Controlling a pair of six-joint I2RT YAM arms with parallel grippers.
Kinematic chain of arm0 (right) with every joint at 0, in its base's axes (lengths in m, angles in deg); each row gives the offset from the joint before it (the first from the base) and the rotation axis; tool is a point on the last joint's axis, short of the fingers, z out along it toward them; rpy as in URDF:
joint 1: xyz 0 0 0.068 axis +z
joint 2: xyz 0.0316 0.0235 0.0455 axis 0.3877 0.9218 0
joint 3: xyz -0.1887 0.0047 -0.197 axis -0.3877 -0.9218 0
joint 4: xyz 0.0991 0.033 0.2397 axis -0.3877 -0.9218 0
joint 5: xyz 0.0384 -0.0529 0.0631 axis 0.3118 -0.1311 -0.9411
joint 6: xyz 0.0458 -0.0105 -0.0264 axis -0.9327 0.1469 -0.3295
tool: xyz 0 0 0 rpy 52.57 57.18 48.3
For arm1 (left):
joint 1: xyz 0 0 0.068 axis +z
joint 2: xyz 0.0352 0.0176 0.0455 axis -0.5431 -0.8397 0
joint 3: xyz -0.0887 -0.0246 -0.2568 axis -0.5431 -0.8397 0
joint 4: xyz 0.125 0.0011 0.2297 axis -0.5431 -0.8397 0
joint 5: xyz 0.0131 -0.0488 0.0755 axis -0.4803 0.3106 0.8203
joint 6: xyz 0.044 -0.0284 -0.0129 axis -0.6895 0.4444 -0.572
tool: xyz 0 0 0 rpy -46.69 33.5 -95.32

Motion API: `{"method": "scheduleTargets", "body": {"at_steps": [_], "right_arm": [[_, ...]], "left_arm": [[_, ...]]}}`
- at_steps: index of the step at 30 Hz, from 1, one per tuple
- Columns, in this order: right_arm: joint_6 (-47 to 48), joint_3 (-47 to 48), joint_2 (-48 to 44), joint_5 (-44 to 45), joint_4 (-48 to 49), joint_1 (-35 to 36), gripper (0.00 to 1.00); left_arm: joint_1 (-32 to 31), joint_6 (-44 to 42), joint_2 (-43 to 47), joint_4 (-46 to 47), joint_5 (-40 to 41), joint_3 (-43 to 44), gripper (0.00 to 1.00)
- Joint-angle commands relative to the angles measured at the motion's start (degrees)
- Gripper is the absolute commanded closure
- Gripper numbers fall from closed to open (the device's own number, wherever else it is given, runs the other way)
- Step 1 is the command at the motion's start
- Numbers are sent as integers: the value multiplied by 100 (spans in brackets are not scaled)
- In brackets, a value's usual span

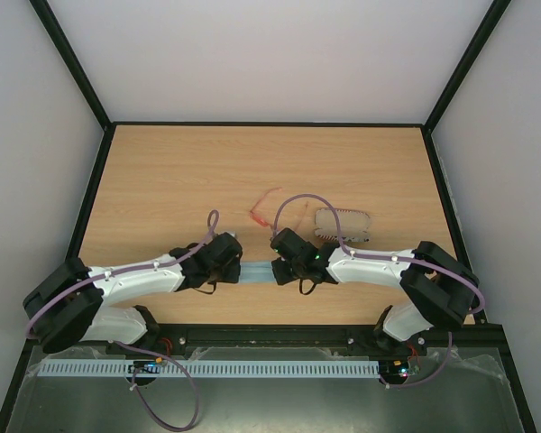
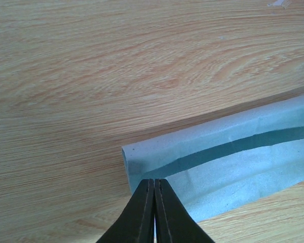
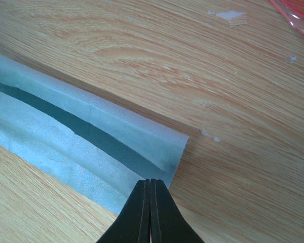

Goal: Organize the sunglasses
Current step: Fold the glasses cleaning cloth at the center of the board.

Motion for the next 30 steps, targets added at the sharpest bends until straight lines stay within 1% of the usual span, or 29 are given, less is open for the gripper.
{"method": "scheduleTargets", "body": {"at_steps": [1,4,7,11,16,24,27,29,30], "right_arm": [[-46,-104,-118,37,-54,41,99],[-64,-146,-135,7,-33,49,98],[-81,-183,-134,-25,-6,57,93],[-92,-193,-166,-12,-15,106,93],[-124,-235,-229,1,-25,147,93],[-243,-375,-445,32,-118,266,92],[-346,-446,-605,54,-219,335,86],[-428,-472,-743,85,-310,385,82],[-470,-482,-807,77,-366,383,79]], "left_arm": [[-42,74,-19,-10,77,-114,98],[-51,84,-16,-21,79,-119,98],[-67,99,4,-47,92,-131,96],[-94,122,65,-85,95,-132,94],[-163,190,171,-161,115,-150,87],[-200,286,330,-227,147,-283,86],[-208,353,430,-385,185,-297,85],[-209,453,585,-641,254,-269,84],[-210,536,692,-825,313,-234,81]]}}
